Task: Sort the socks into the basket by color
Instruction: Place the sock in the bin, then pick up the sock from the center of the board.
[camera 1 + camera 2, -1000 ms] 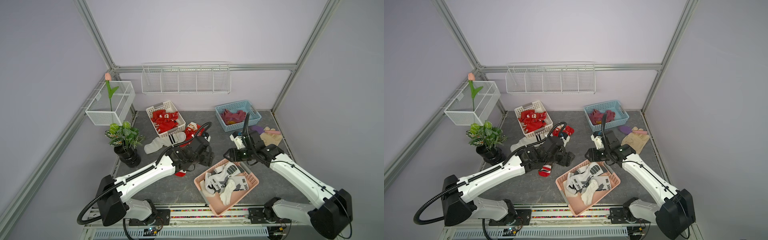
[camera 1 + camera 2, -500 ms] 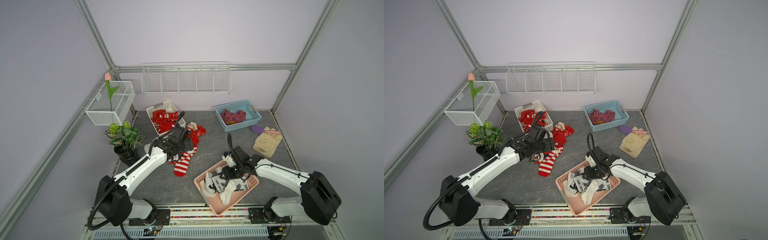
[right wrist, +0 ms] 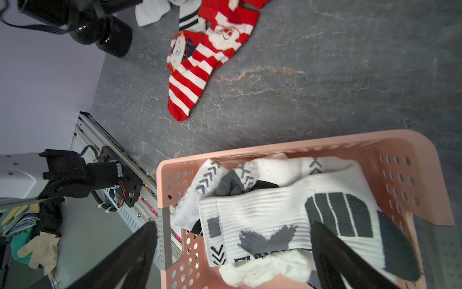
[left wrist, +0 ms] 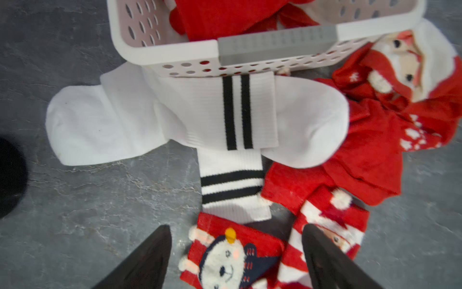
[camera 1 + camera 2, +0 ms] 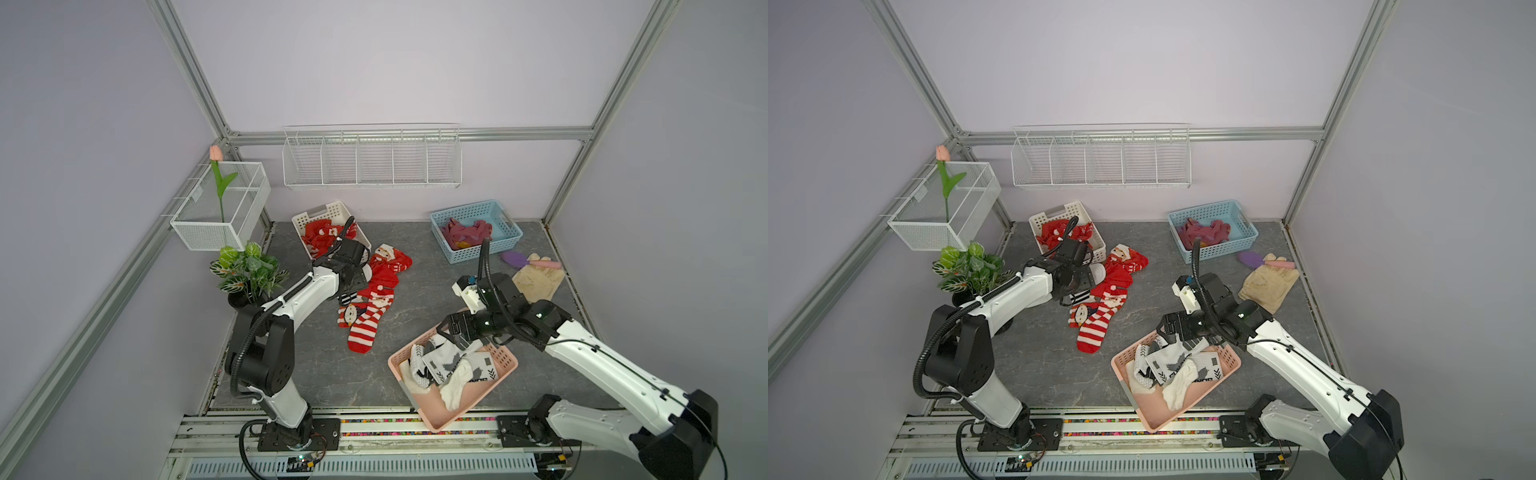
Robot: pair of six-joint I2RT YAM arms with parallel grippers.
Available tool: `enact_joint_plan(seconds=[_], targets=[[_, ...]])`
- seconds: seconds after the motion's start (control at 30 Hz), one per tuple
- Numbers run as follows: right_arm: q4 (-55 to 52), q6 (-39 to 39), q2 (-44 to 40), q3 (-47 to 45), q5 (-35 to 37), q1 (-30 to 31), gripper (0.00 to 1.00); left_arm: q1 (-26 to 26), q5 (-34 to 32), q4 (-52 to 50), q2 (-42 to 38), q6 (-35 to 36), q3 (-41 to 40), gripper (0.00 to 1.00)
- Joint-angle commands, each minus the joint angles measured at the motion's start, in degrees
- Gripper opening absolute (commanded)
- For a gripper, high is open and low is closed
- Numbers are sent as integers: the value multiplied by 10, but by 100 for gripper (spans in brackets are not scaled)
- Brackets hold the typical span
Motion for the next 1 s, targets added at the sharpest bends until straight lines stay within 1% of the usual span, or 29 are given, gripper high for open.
enact_joint_plan(seconds=[0.0, 0.13, 0.2, 0.37, 0.5, 0.63, 0.73, 0.8, 0.83, 0.87, 0.97], targets=[[-35, -10, -3, 8, 11, -2, 93, 26, -30, -7, 24, -9, 13, 80], [-26, -17, 5, 12, 7, -11, 90, 54, -22, 2, 52, 0, 16, 81], [-23, -21, 12, 14, 1, -16, 89, 62, -28, 12, 64, 11, 18, 82], [-9, -29, 38, 21, -17, -33, 89, 85, -18, 55, 87, 33, 17, 83], [-2, -34, 61, 33, -29, -43, 89, 103, 6, 85, 104, 47, 14, 83], [3, -39, 82, 43, -42, -52, 89, 114, 20, 94, 134, 54, 25, 84], [3, -43, 93, 49, -49, -59, 90, 119, 32, 94, 148, 54, 36, 82], [6, -45, 99, 51, -53, -63, 91, 120, 34, 79, 158, 48, 49, 78], [5, -45, 102, 52, -56, -64, 92, 120, 34, 65, 167, 44, 58, 75], [5, -46, 103, 52, -59, -65, 93, 120, 36, 56, 173, 39, 62, 69], [6, -46, 103, 53, -63, -69, 98, 117, 49, 52, 172, 25, 53, 43]])
